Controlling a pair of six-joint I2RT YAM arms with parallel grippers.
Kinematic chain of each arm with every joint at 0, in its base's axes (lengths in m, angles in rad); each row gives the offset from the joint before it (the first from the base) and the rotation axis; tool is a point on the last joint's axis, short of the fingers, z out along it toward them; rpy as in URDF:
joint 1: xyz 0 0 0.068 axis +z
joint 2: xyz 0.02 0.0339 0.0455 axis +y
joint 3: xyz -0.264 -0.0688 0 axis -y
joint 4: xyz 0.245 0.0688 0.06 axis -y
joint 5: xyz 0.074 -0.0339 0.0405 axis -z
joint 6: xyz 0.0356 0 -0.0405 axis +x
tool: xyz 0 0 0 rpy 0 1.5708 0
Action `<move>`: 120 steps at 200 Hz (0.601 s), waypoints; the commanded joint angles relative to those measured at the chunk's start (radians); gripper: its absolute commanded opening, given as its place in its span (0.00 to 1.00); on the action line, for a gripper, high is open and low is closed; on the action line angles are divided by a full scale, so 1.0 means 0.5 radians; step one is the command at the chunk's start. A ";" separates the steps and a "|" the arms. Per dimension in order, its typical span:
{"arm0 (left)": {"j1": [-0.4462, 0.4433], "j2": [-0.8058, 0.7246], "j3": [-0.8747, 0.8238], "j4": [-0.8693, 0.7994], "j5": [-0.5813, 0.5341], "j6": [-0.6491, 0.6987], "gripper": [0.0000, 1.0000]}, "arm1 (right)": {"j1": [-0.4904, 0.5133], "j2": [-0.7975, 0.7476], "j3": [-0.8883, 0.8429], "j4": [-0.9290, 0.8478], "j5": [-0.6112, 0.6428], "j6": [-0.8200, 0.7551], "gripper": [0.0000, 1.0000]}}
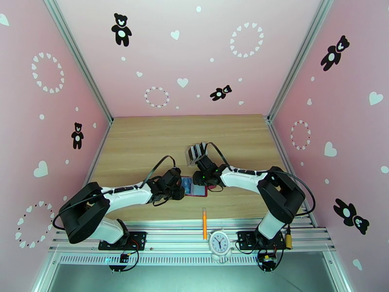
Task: Put the credit cards into the card holder
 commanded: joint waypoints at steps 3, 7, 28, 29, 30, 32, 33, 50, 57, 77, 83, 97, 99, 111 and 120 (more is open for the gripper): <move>0.023 0.054 -0.029 -0.022 0.015 0.040 0.36 | 0.004 0.055 0.032 0.013 -0.023 0.019 0.41; 0.021 0.051 -0.038 -0.010 0.026 0.040 0.36 | 0.010 0.059 0.031 0.015 -0.027 0.024 0.41; 0.020 0.038 -0.072 0.056 0.080 0.040 0.38 | 0.030 0.076 0.019 0.053 -0.061 0.053 0.41; 0.022 0.038 -0.072 0.060 0.084 0.040 0.39 | 0.031 0.076 0.019 0.055 -0.063 0.054 0.41; 0.021 0.038 -0.074 0.063 0.087 0.040 0.38 | 0.031 0.076 0.019 0.056 -0.066 0.054 0.41; 0.021 0.037 -0.077 0.070 0.096 0.040 0.39 | 0.034 0.077 0.018 0.060 -0.067 0.057 0.41; 0.022 0.038 -0.078 0.074 0.099 0.042 0.39 | 0.034 0.077 0.018 0.060 -0.069 0.057 0.41; 0.023 0.029 -0.106 0.114 0.131 0.044 0.42 | 0.051 0.077 -0.001 0.102 -0.096 0.092 0.41; 0.020 0.025 -0.116 0.120 0.134 0.047 0.43 | 0.055 0.074 -0.012 0.122 -0.112 0.107 0.41; 0.020 0.005 -0.130 0.140 0.147 0.056 0.47 | 0.059 0.074 -0.046 0.189 -0.154 0.156 0.41; 0.022 -0.004 -0.139 0.154 0.159 0.053 0.49 | 0.062 0.067 -0.061 0.213 -0.170 0.173 0.41; 0.023 -0.028 -0.157 0.186 0.186 0.050 0.52 | 0.062 0.055 -0.092 0.266 -0.193 0.208 0.41; 0.021 -0.034 -0.160 0.192 0.188 0.050 0.53 | 0.062 0.054 -0.095 0.273 -0.194 0.212 0.41; 0.021 -0.060 -0.176 0.219 0.206 0.047 0.54 | 0.062 0.032 -0.120 0.313 -0.215 0.236 0.41; 0.023 -0.074 -0.188 0.234 0.214 0.044 0.55 | 0.064 0.016 -0.138 0.339 -0.224 0.256 0.41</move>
